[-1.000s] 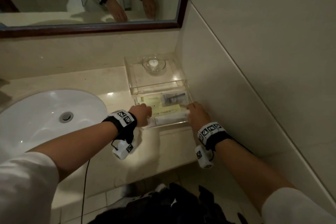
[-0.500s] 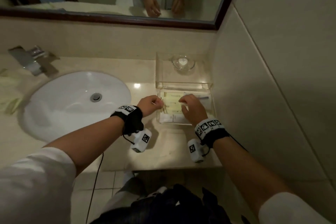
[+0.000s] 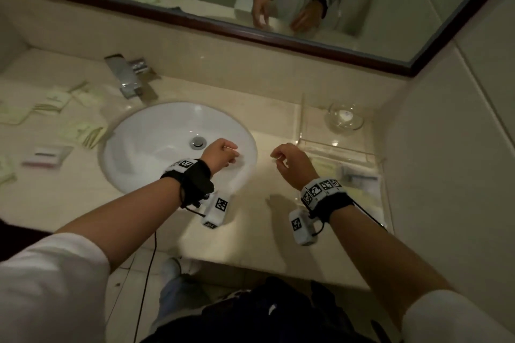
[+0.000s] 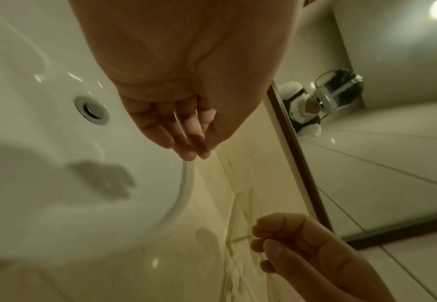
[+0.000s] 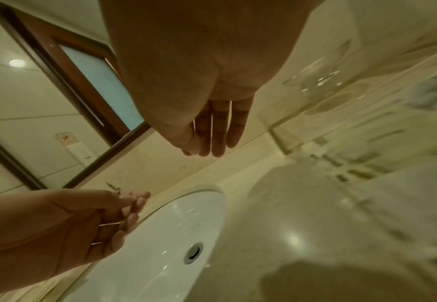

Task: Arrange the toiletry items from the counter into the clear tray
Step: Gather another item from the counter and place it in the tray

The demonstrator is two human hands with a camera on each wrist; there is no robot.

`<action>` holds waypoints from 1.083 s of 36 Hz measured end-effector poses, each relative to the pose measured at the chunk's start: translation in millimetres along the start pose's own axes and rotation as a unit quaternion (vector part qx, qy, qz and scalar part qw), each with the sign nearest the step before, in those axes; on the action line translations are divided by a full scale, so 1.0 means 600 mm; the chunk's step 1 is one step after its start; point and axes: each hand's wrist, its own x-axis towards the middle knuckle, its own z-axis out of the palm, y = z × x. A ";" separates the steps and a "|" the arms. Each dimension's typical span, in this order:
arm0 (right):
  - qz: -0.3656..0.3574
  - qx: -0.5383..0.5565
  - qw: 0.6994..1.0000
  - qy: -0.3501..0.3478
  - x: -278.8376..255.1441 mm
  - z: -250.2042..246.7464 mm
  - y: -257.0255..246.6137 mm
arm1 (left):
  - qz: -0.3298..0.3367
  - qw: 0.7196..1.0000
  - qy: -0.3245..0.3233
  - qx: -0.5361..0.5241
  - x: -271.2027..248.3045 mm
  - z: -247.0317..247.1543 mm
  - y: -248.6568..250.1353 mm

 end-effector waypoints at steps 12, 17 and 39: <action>-0.027 -0.030 0.995 -0.092 0.172 0.208 -0.260 | -0.033 0.995 0.087 -0.030 0.000 -0.363 -0.082; -0.043 -0.001 0.991 -0.125 0.225 0.304 -0.370 | -0.053 0.980 0.189 0.019 0.003 -0.509 -0.128; -0.040 -0.120 0.960 -0.250 0.322 0.534 -0.607 | -0.134 0.902 0.169 0.374 -0.016 -0.740 -0.230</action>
